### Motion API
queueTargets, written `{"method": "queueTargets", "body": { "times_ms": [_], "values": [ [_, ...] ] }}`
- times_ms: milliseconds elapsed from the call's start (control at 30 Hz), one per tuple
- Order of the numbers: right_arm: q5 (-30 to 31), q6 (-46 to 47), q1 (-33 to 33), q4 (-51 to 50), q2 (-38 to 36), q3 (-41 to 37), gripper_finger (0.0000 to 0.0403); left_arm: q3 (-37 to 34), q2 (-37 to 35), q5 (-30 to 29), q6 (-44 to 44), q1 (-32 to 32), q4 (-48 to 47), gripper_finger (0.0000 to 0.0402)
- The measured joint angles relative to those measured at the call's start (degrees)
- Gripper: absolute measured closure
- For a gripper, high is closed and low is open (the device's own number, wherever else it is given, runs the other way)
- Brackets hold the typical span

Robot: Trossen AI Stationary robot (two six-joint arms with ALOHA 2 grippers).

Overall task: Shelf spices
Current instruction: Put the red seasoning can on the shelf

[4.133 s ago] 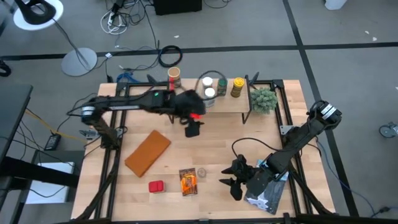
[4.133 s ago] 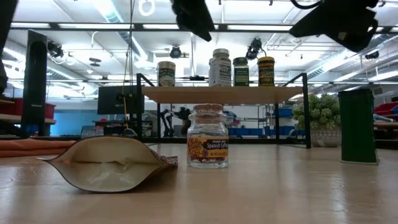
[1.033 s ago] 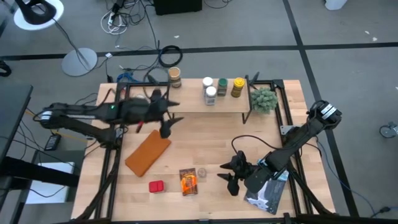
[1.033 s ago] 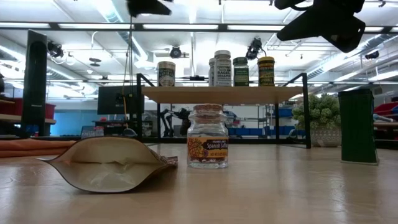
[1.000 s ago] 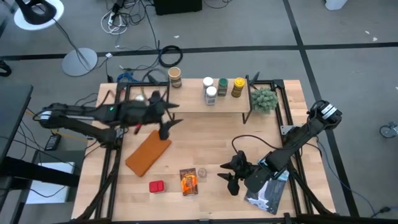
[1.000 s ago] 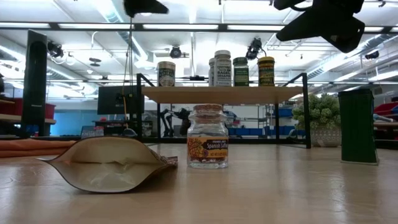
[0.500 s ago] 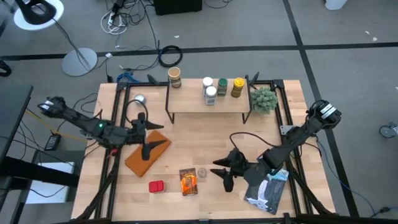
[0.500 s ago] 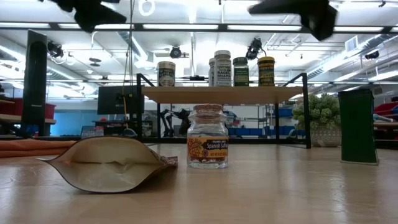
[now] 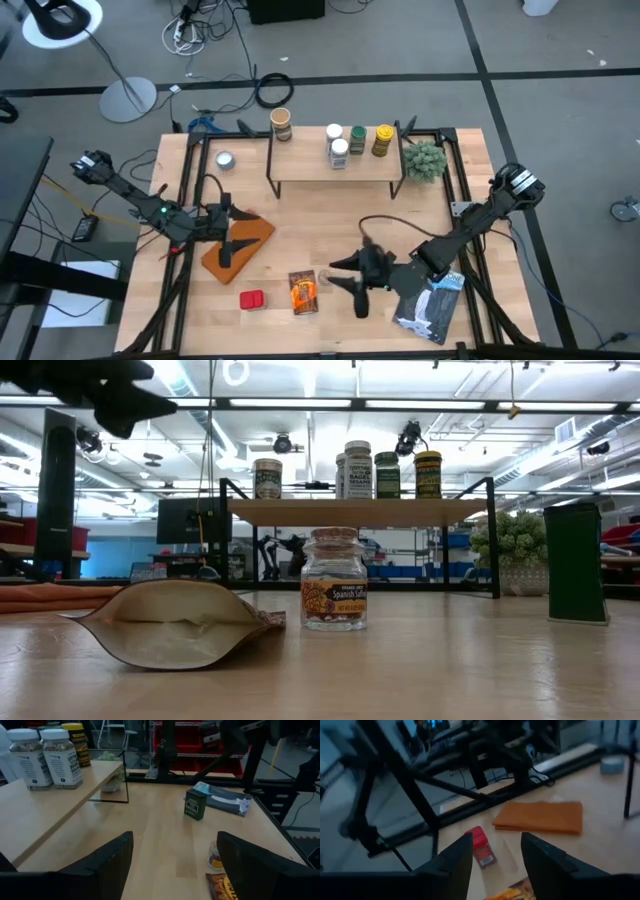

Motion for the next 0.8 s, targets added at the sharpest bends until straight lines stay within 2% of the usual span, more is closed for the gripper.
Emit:
{"method": "queueTargets", "body": {
  "times_ms": [167, 433, 633, 800],
  "values": [
    [-6.0, -8.3, -3.6, -4.6, 9.7, 12.1, 0.0237, -2.8, -2.2, 0.0, 0.0, -0.1, 0.9, 0.0110],
    [-12.8, -15.4, -9.5, -23.2, 25.5, 34.2, 0.0238, -3.0, -2.3, 2.5, -0.2, -0.1, 0.5, 0.0110],
    [-21.9, -21.2, -12.7, -27.4, 35.8, 48.3, 0.0236, -3.0, -2.5, 4.2, -0.1, -0.1, -0.3, 0.0110],
    [-26.7, -23.8, -14.3, -33.1, 42.9, 57.8, 0.0230, -3.0, -2.5, 4.2, -0.1, -0.1, -0.3, 0.0110]
  ]
}}
